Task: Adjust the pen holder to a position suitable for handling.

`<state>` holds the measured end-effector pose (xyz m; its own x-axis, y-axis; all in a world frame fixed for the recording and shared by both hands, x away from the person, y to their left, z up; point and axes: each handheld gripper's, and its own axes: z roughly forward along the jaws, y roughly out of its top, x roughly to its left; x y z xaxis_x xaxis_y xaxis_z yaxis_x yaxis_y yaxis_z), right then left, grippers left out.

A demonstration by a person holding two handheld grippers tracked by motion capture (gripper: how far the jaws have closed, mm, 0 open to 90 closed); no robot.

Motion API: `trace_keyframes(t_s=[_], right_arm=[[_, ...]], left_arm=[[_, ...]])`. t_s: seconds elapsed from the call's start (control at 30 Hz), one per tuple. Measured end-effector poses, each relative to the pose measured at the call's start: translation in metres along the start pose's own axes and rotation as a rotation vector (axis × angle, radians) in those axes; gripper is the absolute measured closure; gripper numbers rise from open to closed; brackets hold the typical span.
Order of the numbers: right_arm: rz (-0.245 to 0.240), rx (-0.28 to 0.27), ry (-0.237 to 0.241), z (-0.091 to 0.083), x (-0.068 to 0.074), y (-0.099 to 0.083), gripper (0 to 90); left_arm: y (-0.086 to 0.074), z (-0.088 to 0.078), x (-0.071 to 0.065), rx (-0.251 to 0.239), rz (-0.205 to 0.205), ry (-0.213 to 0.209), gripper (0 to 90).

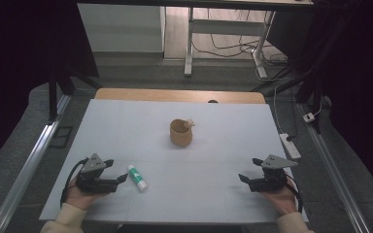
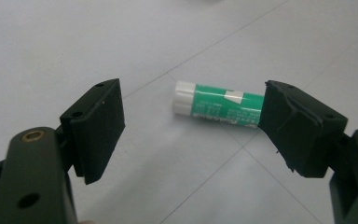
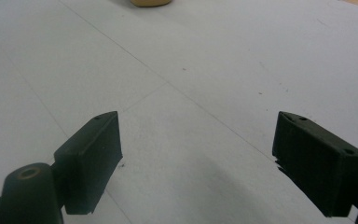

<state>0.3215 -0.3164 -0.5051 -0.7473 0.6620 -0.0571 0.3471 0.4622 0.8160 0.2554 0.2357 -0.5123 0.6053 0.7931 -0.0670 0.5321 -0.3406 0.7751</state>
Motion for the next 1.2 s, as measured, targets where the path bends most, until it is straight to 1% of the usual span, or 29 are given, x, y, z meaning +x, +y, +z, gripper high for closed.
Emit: trace_keyframes(t_s=[0.23, 0.33, 0.4, 0.5, 0.57, 0.6, 0.67, 0.7, 0.77, 0.83, 0.87, 0.9, 0.93, 1.0, 1.03, 1.07, 1.2], right_arm=[[0.004, 0.004, -0.009, 0.001, 0.0, -0.001, 15.5], [0.007, 0.002, -0.012, 0.001, -0.001, 0.0, 15.5], [0.008, 0.001, -0.012, 0.0, -0.001, 0.0, 15.5], [0.006, 0.001, -0.018, -0.001, -0.001, 0.0, 15.5], [0.01, -0.001, -0.018, -0.001, -0.001, -0.001, 15.5], [0.01, -0.001, -0.016, 0.0, -0.001, -0.001, 15.6], [0.009, -0.002, -0.014, 0.0, -0.001, -0.001, 15.6], [0.01, -0.003, -0.013, 0.0, -0.001, -0.001, 15.6], [0.009, 0.0, -0.013, -0.001, -0.002, -0.001, 15.6], [0.007, 0.001, -0.012, 0.0, -0.002, -0.002, 15.6], [0.007, -0.002, -0.011, 0.0, -0.001, -0.002, 15.6], [0.007, -0.002, -0.011, 0.0, -0.001, -0.002, 15.6], [0.008, -0.006, -0.015, -0.001, -0.001, -0.002, 15.6], [0.008, -0.006, -0.018, -0.001, -0.001, -0.001, 15.6], [0.009, -0.007, -0.018, -0.001, -0.001, -0.001, 15.6], [0.011, -0.009, -0.018, -0.001, -0.001, -0.001, 15.6], [0.014, -0.009, -0.018, -0.002, -0.002, -0.002, 15.6]], left_arm=[[0.005, -0.003, -0.001, -0.006, 0.001, 0.009, 22.8], [0.009, -0.005, -0.002, -0.017, 0.001, 0.011, 23.1], [0.016, -0.006, -0.003, -0.03, -0.011, 0.004, 23.2], [0.02, -0.005, -0.004, -0.032, -0.014, 0.0, 23.3], [0.024, -0.003, -0.005, -0.028, -0.013, -0.004, 23.4], [0.028, -0.001, -0.005, -0.015, -0.007, -0.003, 23.4], [0.032, 0.002, -0.006, -0.01, -0.001, -0.005, 23.4], [0.032, 0.002, -0.006, -0.01, -0.001, -0.005, 23.4], [0.04, 0.005, -0.006, -0.008, 0.004, -0.013, 23.4], [0.042, 0.007, -0.007, -0.008, 0.005, -0.013, 23.5], [0.047, 0.009, -0.007, -0.007, 0.014, -0.015, 23.4], [0.047, 0.009, -0.007, -0.007, 0.014, -0.015, 23.4], [0.052, 0.012, -0.008, -0.006, 0.019, -0.019, 23.5], [0.054, 0.013, -0.008, -0.006, 0.022, -0.022, 23.5], [0.058, 0.015, -0.009, -0.003, 0.028, -0.025, 23.5], [0.058, 0.015, -0.009, -0.003, 0.028, -0.025, 23.5], [0.068, 0.021, -0.008, 0.006, 0.038, -0.029, 23.5]])
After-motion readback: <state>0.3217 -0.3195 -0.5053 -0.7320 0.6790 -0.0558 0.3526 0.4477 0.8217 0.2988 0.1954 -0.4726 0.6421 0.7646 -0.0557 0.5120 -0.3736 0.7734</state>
